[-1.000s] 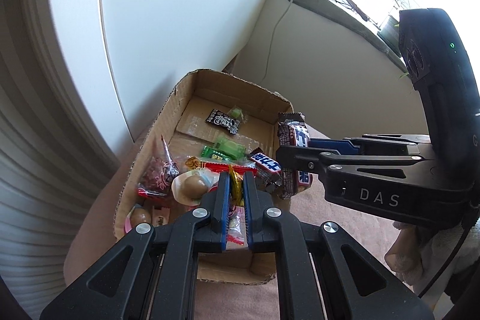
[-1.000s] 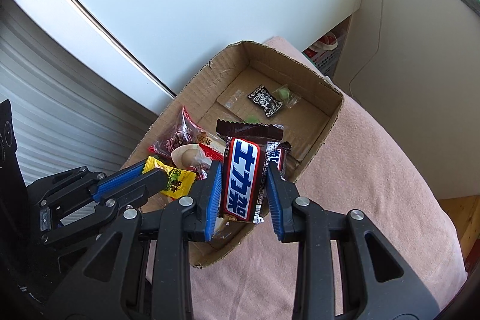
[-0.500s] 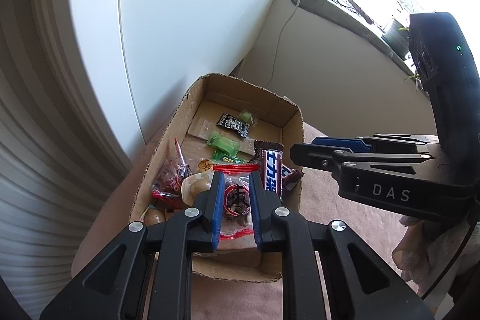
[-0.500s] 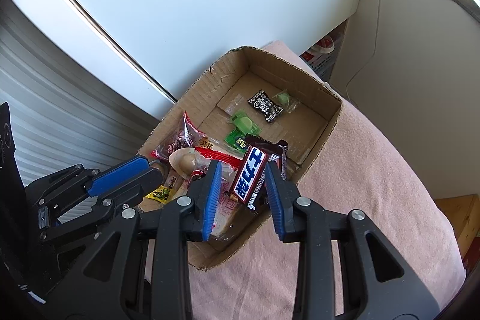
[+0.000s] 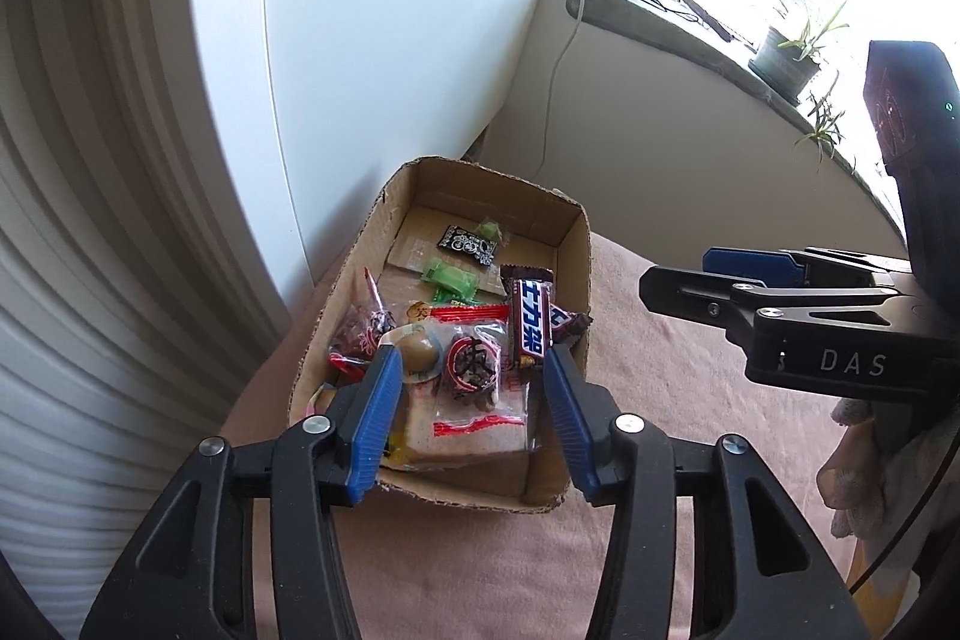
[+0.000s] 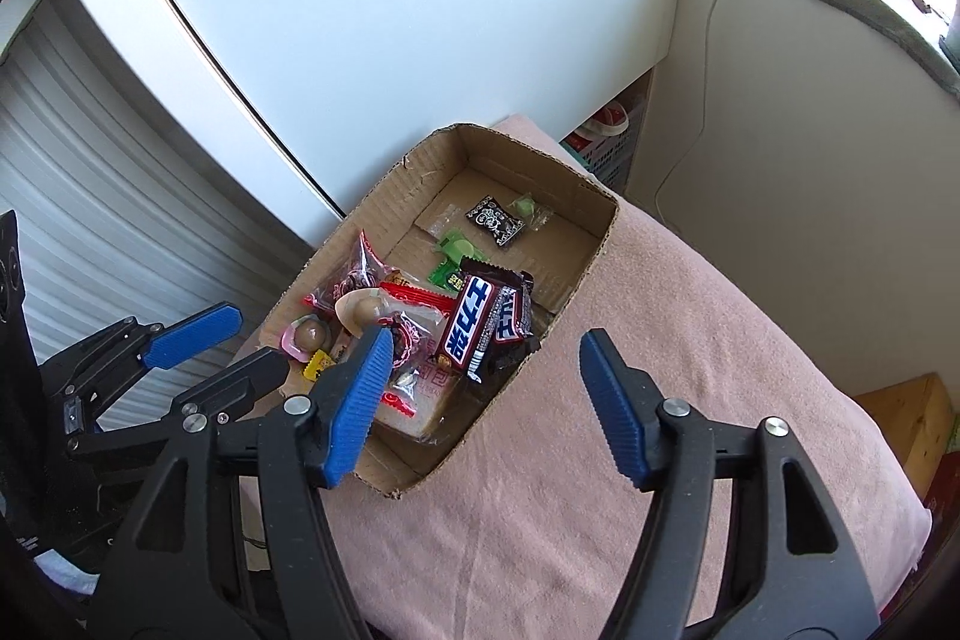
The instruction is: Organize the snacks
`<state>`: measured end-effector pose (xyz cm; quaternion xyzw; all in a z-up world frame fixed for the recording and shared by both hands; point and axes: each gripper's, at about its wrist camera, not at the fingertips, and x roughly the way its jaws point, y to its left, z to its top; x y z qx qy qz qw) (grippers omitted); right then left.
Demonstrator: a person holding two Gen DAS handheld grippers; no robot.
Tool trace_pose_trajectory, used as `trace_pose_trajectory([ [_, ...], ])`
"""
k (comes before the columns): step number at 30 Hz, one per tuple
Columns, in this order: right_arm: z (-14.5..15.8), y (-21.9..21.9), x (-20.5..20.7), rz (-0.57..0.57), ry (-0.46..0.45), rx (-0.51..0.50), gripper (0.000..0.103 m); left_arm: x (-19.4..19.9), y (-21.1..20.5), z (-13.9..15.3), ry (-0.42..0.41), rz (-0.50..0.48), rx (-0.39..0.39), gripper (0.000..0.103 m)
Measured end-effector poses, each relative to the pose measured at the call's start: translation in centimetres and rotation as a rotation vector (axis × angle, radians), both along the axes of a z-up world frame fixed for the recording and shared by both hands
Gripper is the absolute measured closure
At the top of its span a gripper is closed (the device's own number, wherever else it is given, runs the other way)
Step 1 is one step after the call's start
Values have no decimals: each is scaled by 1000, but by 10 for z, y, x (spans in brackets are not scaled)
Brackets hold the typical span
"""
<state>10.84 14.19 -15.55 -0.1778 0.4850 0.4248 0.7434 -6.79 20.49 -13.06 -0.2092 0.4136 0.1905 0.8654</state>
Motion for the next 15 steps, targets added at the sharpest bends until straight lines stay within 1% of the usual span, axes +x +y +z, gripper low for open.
trace_pose_trajectory([
  [4, 8, -19, -12, -25, -38, 4, 35, -9, -10, 6, 14, 17, 17, 50],
  [6, 10, -27, -19, -28, -60, -1, 35, -14, -13, 9, 21, 31, 26, 43],
  [7, 11, -31, -23, -28, -74, -7, 35, -17, -15, 11, 20, 40, 39, 42],
  [11, 16, -45, -36, -46, -121, -19, 35, -30, -21, 17, 23, 69, 68, 42],
  [15, 19, -57, -43, -72, -118, -11, 34, -36, -26, 23, 32, 84, 101, 42],
])
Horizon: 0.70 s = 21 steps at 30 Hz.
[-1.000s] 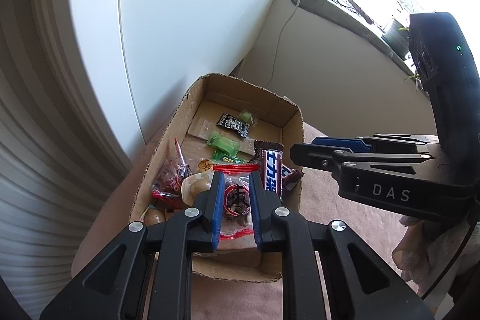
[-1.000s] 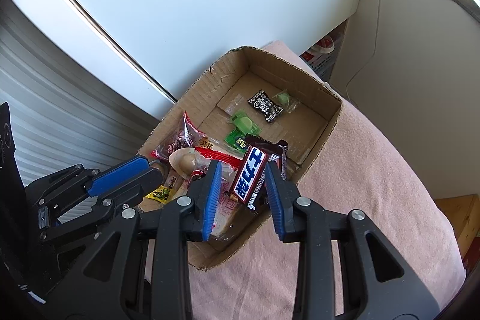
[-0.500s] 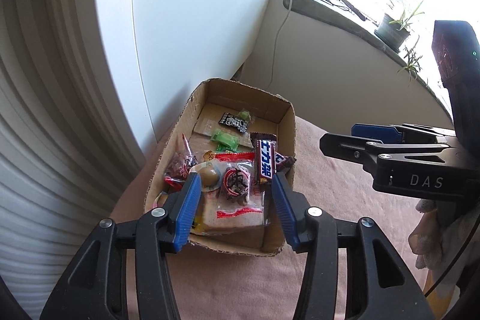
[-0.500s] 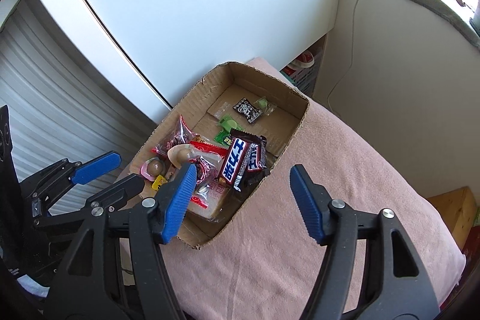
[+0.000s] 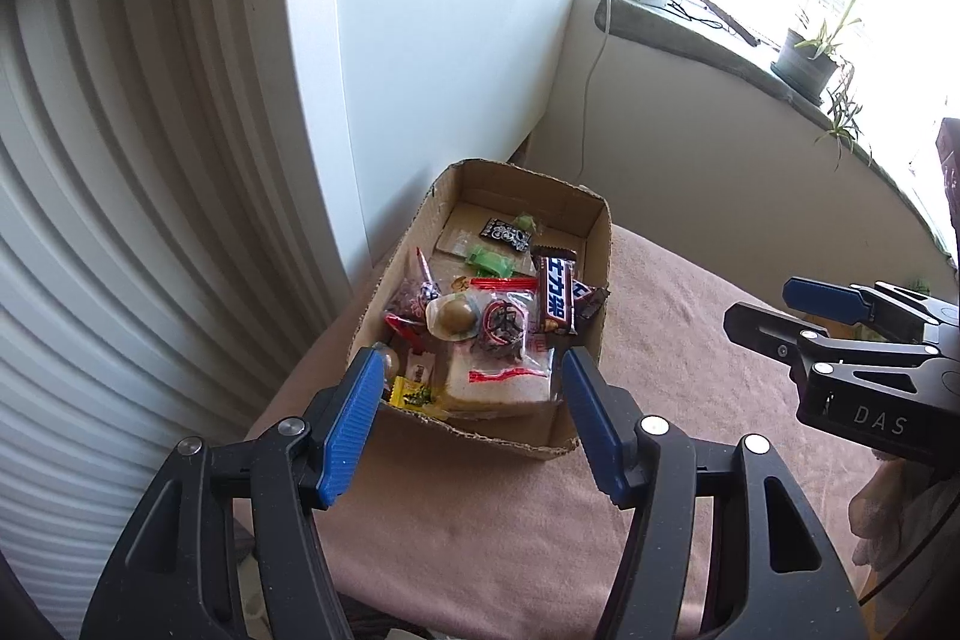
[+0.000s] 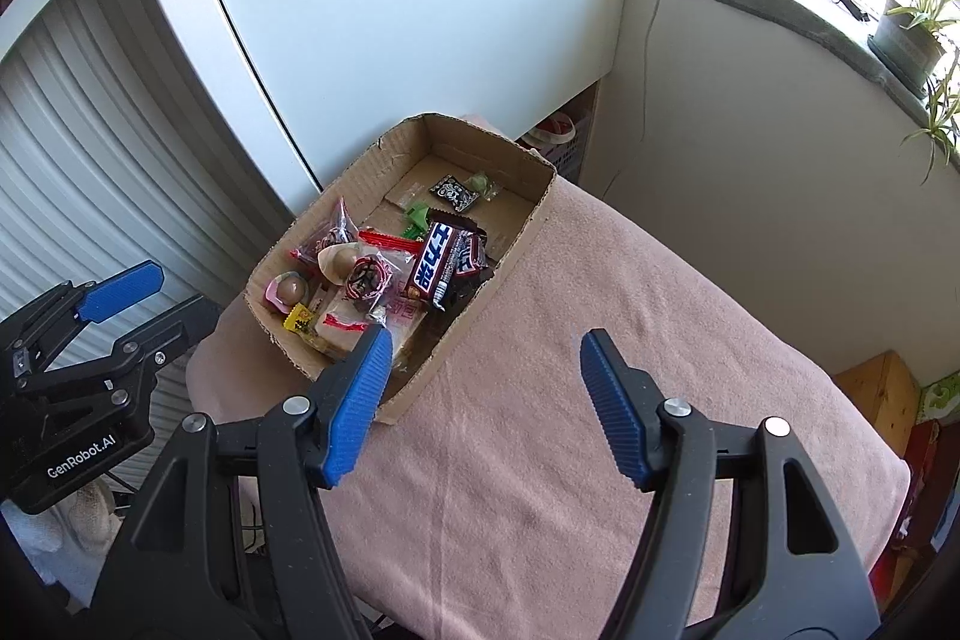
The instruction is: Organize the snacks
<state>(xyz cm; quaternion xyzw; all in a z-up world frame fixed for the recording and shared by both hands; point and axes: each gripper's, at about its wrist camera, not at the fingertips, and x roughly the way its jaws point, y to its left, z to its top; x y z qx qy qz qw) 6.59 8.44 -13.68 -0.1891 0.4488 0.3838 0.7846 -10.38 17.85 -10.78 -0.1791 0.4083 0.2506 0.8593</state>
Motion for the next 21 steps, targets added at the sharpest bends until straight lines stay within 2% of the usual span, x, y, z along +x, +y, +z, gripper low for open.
trace_pose_trajectory([
  [3, 0, -5, -4, -7, -2, 5, 25, -1, -2, 3, -3, -1, 2, 42],
  [21, 4, -10, -10, -17, -9, 7, 25, -2, -9, 11, -9, -2, 11, 42],
])
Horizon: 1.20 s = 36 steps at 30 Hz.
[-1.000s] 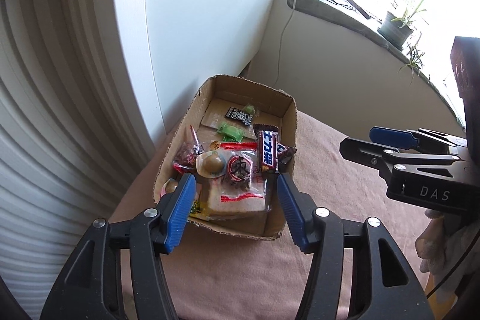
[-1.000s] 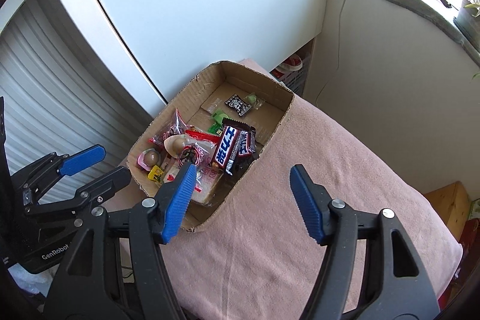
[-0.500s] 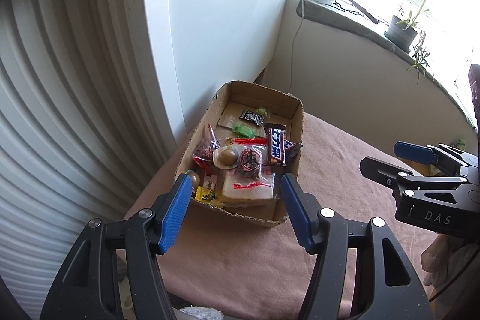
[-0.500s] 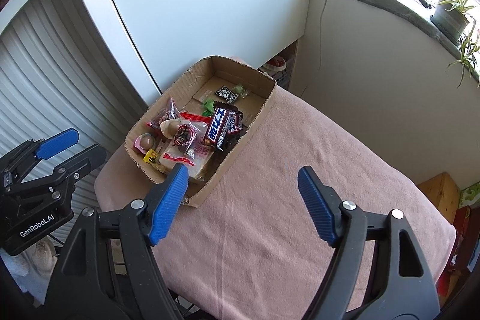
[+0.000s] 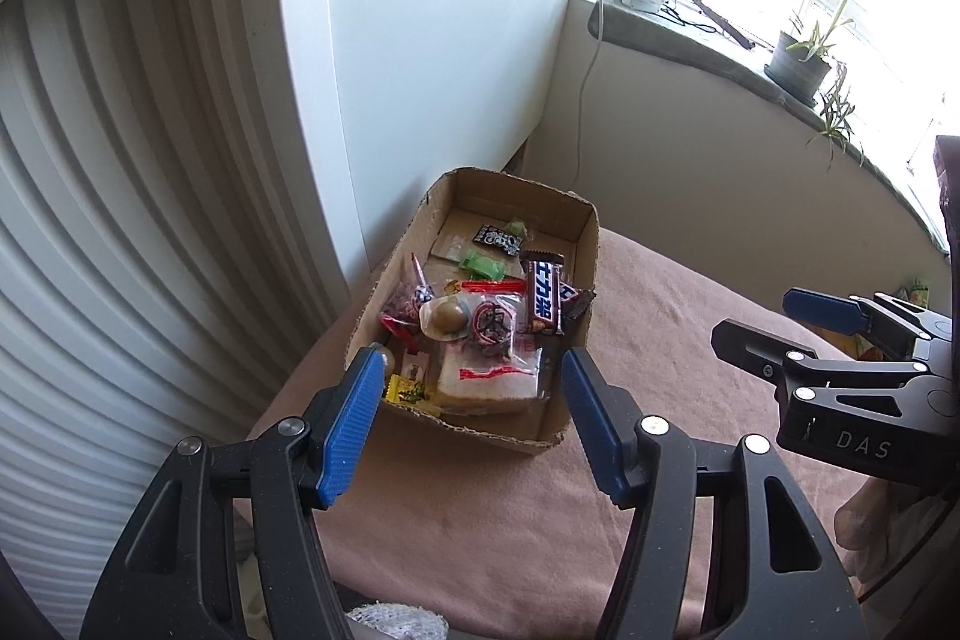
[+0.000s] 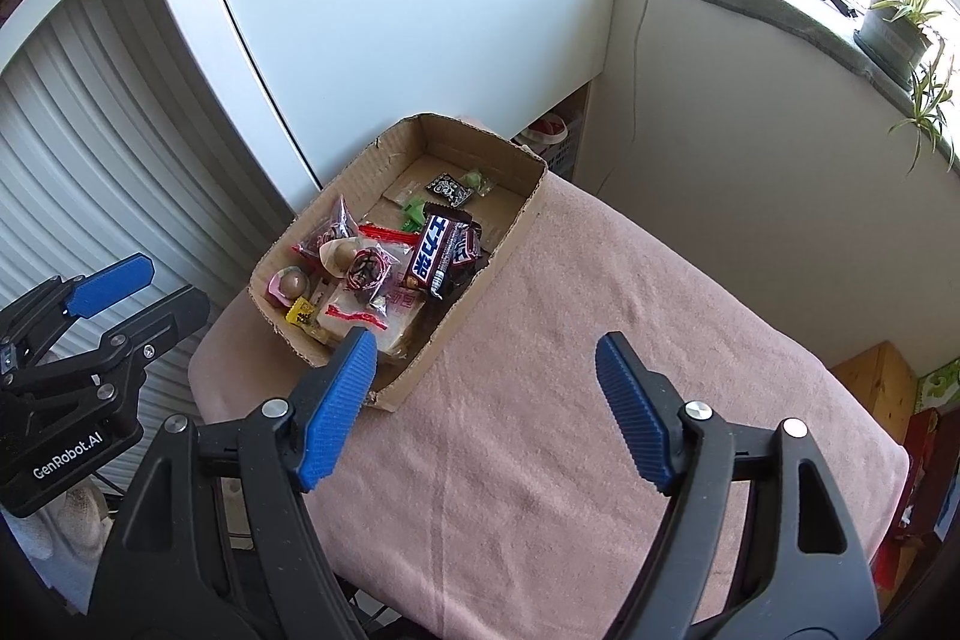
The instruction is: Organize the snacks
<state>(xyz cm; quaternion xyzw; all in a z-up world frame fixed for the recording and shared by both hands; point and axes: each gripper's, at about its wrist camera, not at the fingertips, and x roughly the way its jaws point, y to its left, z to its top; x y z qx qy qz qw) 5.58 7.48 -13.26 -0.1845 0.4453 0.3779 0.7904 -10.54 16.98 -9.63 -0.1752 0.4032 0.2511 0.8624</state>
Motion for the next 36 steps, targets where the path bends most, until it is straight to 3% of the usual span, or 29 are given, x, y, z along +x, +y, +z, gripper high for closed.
trace_pose_trajectory([
  [36, -2, -1, 0, -18, 3, -4, 25, 7, 2, 2, 9, -11, 2, 42],
])
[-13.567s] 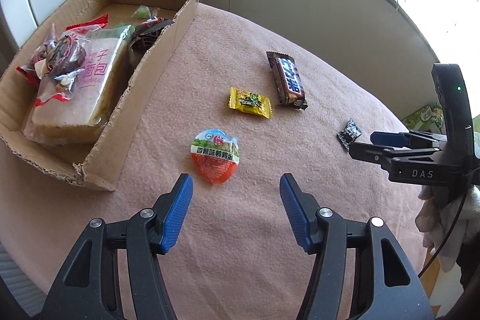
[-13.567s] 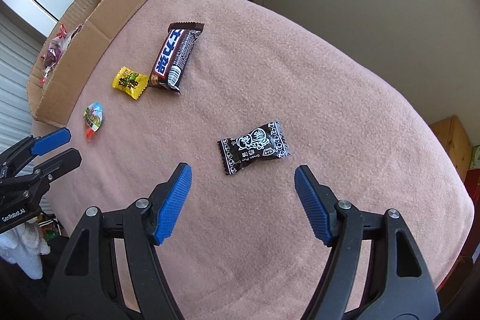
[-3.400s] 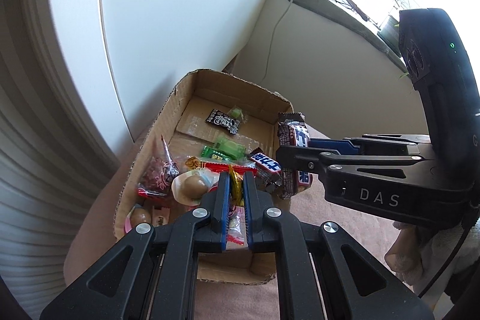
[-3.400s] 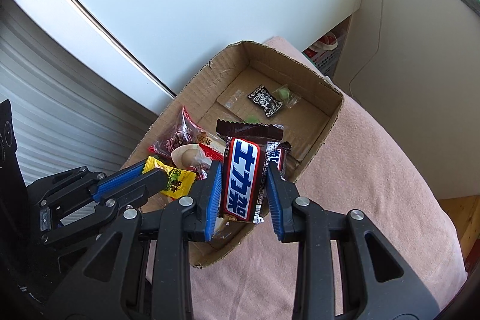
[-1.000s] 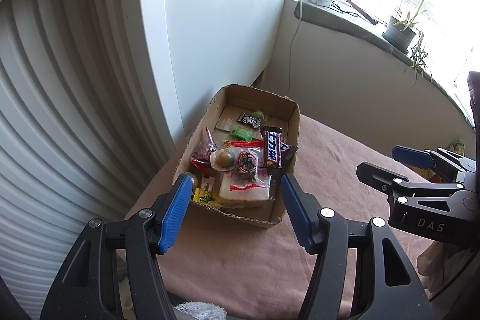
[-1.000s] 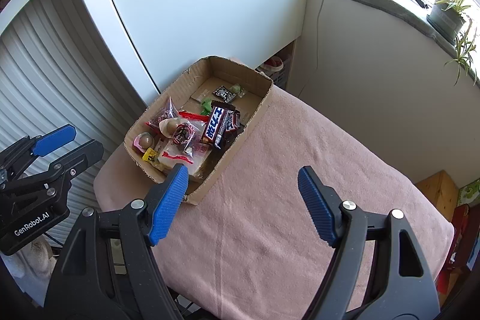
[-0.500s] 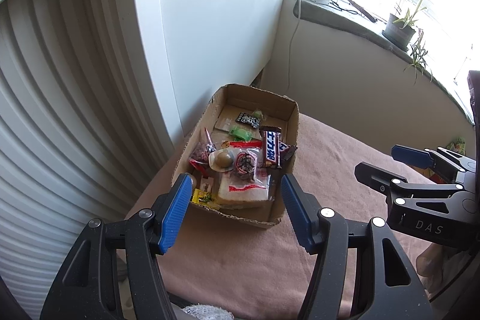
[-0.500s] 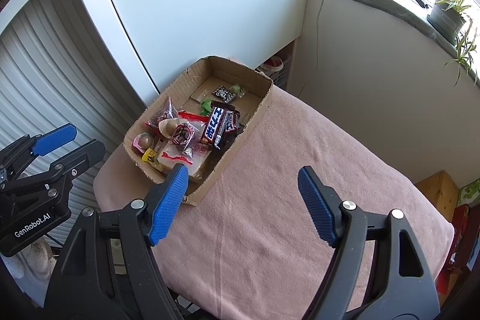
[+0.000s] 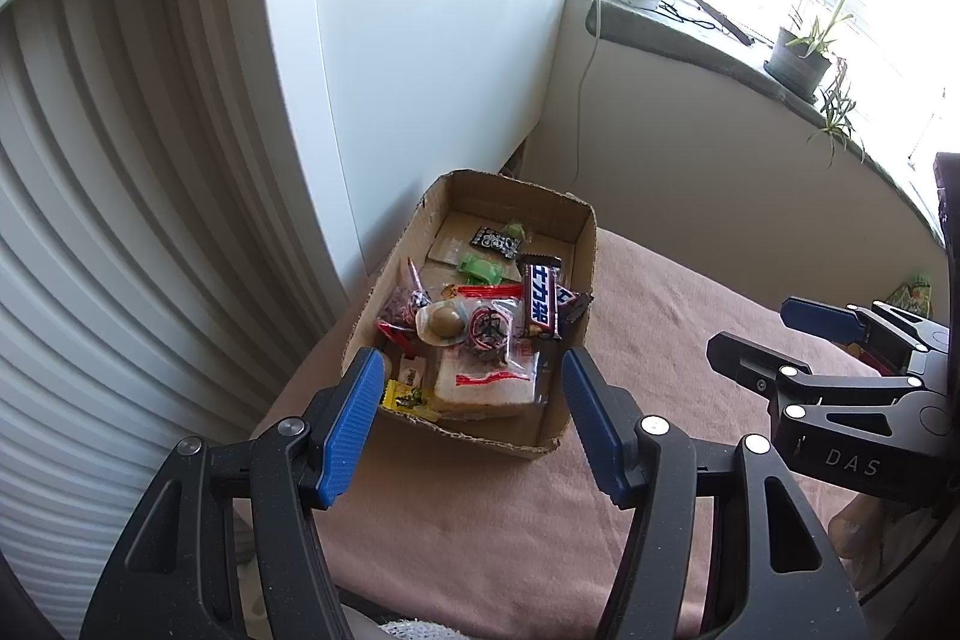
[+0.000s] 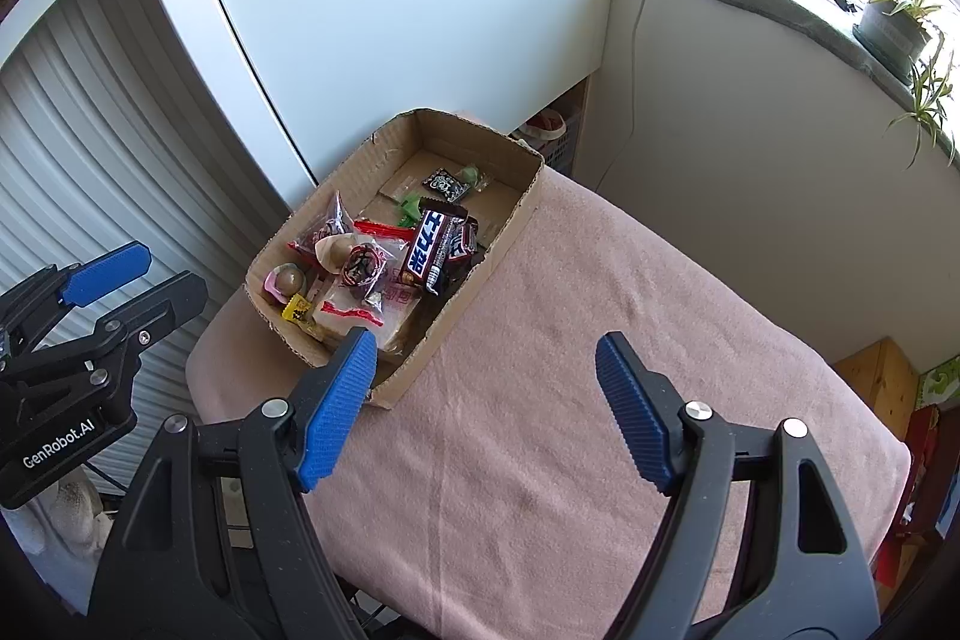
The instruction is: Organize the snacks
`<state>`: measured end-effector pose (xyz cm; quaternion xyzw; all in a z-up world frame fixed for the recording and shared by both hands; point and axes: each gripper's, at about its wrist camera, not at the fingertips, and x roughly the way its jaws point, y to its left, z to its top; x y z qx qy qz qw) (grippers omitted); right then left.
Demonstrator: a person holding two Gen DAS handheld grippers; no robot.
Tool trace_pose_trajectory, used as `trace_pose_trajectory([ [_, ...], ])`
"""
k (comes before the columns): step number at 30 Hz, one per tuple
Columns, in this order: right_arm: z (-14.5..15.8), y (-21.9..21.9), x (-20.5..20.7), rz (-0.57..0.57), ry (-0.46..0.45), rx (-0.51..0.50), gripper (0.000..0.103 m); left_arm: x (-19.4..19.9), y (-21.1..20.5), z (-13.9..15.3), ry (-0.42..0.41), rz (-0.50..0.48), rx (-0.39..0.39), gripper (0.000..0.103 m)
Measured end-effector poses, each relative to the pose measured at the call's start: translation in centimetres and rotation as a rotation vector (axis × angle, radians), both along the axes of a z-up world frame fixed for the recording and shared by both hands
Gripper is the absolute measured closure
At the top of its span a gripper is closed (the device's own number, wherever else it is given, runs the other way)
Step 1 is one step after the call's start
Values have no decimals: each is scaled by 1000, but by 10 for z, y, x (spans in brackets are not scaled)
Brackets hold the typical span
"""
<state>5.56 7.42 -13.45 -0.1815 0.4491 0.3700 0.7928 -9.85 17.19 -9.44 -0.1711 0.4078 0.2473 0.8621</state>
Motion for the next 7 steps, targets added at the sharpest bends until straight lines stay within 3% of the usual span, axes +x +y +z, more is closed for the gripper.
trace_pose_trajectory([
  [7, -2, -4, 1, -1, 3, 1, 25, 1, -1, 1, -3, 1, 20, 42],
])
